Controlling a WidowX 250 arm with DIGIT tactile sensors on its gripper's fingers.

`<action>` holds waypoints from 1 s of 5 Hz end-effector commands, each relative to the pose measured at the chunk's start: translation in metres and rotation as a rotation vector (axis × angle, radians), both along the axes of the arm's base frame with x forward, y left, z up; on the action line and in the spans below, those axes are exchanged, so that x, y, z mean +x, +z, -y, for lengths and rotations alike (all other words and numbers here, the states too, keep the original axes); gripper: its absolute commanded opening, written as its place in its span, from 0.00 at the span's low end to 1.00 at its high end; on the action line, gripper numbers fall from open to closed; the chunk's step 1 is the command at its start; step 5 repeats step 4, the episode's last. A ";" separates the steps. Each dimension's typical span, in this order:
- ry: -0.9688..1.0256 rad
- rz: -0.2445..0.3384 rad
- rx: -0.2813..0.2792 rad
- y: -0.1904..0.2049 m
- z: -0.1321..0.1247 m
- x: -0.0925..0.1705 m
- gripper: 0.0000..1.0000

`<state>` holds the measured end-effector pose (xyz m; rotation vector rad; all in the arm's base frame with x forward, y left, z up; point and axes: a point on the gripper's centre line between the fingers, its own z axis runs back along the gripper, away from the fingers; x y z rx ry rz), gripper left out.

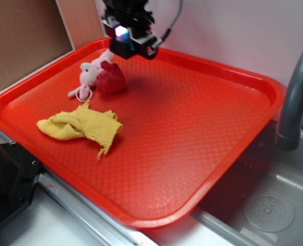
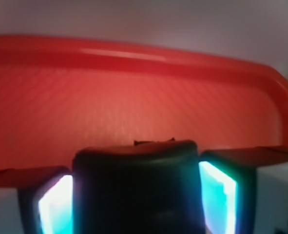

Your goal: Grab the black box.

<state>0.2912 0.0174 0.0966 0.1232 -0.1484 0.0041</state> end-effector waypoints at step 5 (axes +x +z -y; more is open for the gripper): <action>0.114 0.026 -0.180 0.071 -0.012 -0.073 0.00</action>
